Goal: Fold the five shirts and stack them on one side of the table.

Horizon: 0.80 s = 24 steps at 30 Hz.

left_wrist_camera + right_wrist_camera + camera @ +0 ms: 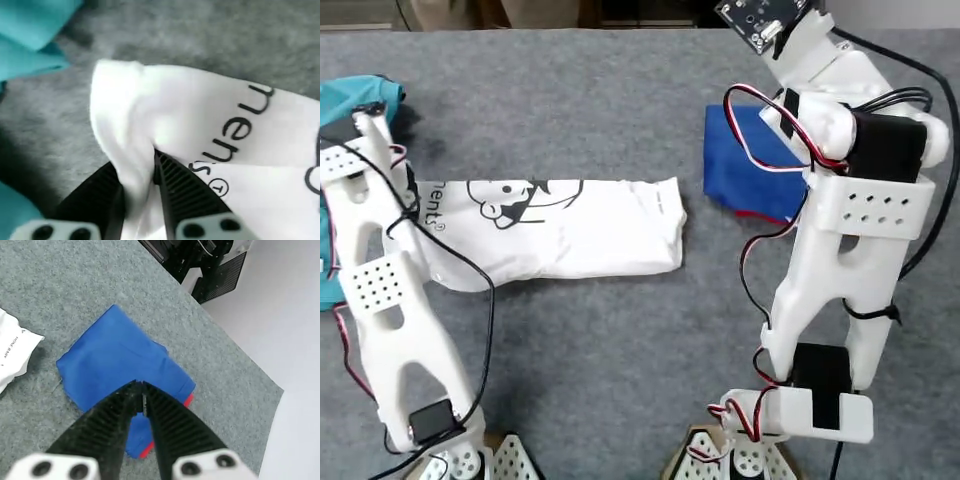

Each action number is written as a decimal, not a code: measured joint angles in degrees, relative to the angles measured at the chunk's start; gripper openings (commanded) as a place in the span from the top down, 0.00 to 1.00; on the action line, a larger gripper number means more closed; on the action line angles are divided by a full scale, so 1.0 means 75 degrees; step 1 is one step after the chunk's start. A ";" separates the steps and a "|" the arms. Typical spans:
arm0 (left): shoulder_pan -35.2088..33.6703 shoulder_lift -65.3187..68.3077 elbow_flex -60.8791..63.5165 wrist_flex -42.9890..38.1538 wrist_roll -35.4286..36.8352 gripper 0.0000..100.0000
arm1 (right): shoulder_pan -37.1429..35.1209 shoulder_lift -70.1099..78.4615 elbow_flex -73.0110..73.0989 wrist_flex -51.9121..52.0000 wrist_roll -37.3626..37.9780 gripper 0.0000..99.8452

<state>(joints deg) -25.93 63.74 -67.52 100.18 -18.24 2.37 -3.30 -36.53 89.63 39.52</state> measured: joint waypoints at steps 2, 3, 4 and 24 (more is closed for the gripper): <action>0.0399 -0.0352 0.0375 0.0000 0.0000 0.98 | 0.0000 0.0000 0.0000 0.0000 0.0000 1.00; 0.0668 -0.0598 0.0645 0.0000 0.0000 0.98 | 0.0000 0.0000 0.0000 0.0000 0.0000 1.00; 0.0961 -0.0926 0.0938 0.0000 0.0000 0.98 | 0.0000 0.0000 0.0000 0.0000 0.0000 1.00; 0.5978 -0.4407 0.2977 -0.0059 0.2251 0.98 | 0.0316 0.0000 0.0000 0.0000 0.0000 1.00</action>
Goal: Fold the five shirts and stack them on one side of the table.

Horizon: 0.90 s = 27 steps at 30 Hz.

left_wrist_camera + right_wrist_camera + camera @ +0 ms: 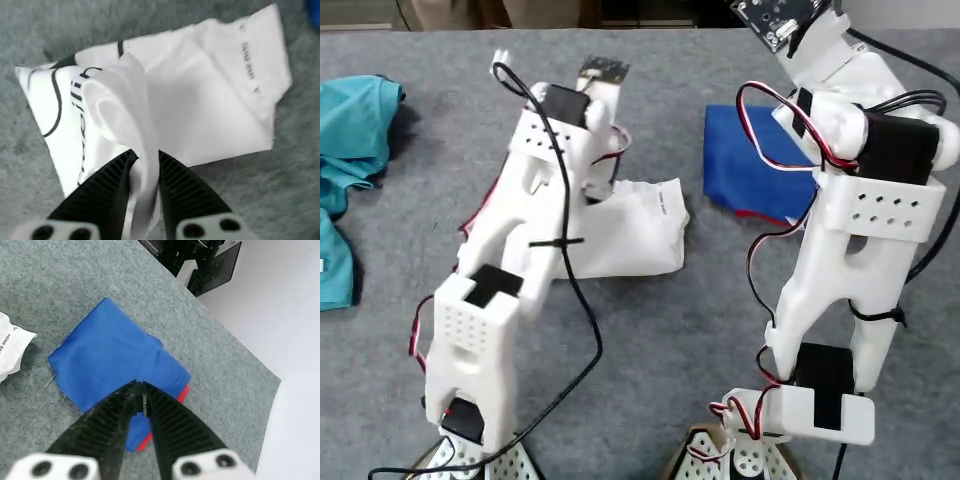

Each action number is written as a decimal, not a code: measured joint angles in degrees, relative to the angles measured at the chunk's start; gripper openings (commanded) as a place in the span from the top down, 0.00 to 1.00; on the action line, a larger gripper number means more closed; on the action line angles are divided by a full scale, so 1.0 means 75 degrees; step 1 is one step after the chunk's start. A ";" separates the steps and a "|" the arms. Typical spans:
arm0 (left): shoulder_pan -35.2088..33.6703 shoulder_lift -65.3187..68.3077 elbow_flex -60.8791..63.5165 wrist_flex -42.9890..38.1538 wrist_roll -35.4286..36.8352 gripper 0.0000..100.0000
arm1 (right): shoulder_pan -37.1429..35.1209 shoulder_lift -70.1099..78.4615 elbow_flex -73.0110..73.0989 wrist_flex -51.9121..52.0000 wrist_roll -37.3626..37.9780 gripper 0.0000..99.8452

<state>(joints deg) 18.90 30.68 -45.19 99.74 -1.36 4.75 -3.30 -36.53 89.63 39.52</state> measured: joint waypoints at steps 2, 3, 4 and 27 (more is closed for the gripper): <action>0.0152 0.0223 -0.0410 0.0012 0.0281 0.98 | 0.0000 0.0000 0.0000 0.0000 0.0000 1.00; 0.0223 0.0363 -0.0610 0.0000 0.0410 0.98 | 0.0000 0.0000 0.0000 0.0000 0.0000 1.00; 0.0293 0.0516 -0.0821 0.0000 0.0551 0.98 | 0.0023 0.0000 0.0000 0.0000 0.0000 1.00; 0.1196 0.3341 -0.4337 0.0000 0.2040 0.98 | 0.0469 0.0000 0.0000 -0.0094 0.0000 1.00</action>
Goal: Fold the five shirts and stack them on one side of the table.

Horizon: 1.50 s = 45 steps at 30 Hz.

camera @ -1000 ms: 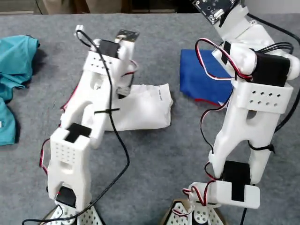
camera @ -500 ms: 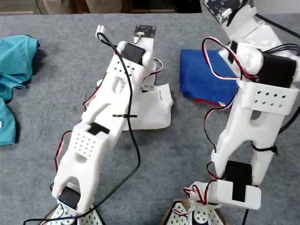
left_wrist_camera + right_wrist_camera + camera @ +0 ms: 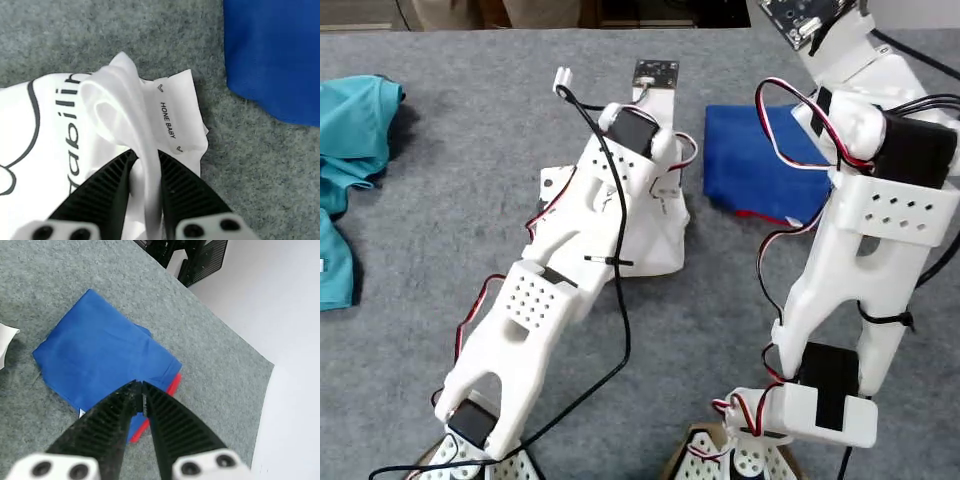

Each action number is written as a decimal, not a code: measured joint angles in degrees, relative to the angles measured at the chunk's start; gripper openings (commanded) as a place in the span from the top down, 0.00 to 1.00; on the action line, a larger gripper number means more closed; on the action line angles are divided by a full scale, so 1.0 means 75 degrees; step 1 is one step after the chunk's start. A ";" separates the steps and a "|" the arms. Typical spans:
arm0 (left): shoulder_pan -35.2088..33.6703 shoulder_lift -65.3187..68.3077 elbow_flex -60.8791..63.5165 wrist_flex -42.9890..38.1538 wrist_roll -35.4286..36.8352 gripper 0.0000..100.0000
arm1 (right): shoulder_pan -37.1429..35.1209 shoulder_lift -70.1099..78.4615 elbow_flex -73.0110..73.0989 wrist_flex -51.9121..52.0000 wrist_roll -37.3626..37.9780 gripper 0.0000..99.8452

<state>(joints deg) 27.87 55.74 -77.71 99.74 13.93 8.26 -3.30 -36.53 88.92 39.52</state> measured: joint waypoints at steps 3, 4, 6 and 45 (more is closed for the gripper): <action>0.0012 0.0000 0.0000 0.0000 0.0258 0.95 | 0.0000 0.0000 0.0000 0.0000 0.0000 1.00; 0.0012 0.0000 0.0000 0.0000 0.0387 0.91 | 0.0000 0.0000 0.0000 0.0000 0.0000 1.00; 0.0012 0.0000 0.0000 0.0000 0.0586 0.81 | 0.0000 0.0000 0.0000 0.0000 0.0000 1.00; -0.5158 -0.4724 0.4982 0.0059 -0.2544 0.98 | -0.3645 0.2004 0.3235 -0.0176 -0.0762 1.00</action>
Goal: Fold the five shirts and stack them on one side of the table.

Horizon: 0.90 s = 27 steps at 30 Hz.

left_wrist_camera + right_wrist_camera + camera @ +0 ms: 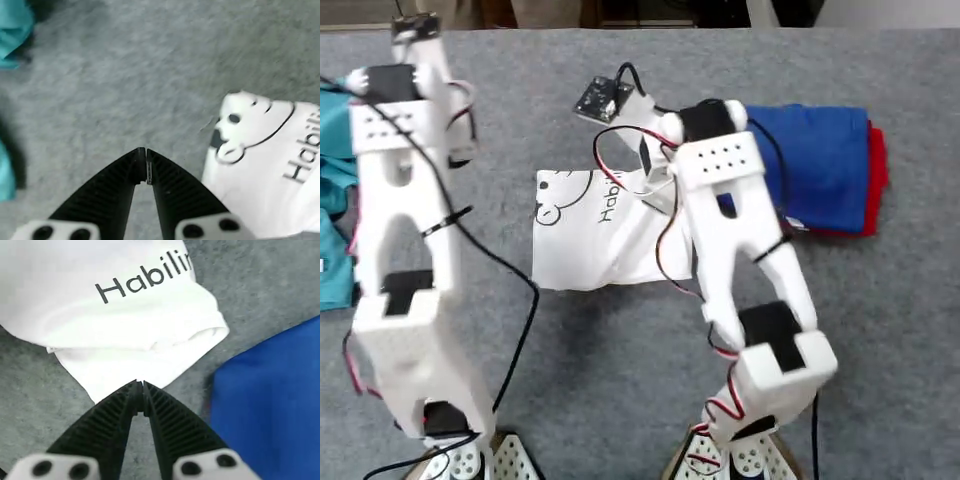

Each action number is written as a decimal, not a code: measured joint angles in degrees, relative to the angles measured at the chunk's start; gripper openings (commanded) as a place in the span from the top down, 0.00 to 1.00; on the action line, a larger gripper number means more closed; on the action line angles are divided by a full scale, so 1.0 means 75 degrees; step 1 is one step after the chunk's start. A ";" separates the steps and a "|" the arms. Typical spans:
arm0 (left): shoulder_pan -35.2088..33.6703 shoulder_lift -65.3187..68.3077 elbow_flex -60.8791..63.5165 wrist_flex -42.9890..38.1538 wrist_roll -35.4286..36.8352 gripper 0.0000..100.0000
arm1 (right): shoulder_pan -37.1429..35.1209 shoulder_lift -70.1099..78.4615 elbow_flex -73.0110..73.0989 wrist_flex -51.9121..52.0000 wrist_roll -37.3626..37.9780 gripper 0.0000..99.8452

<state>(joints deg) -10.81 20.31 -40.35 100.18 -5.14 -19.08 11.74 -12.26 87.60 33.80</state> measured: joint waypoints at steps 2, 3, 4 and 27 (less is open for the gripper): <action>-0.0270 -0.0563 0.0821 -0.0012 -0.0082 0.98 | 0.0000 0.0387 0.0000 -0.0047 -0.0270 1.00; -0.0410 -0.0821 0.1184 -0.0059 -0.0105 0.98 | 0.0000 0.0574 0.0000 -0.0047 -0.0363 1.00; -0.0563 -0.1043 0.1512 -0.0176 -0.0129 0.98 | 0.0000 0.0762 0.0000 -0.0047 -0.0434 1.00; -0.1184 -0.3481 0.5404 -0.1723 -0.0105 0.98 | 0.0000 0.1993 0.0000 -0.1231 -0.0551 0.84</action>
<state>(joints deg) -19.69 -5.80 0.18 87.25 -5.93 -19.08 26.68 -12.26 78.37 29.67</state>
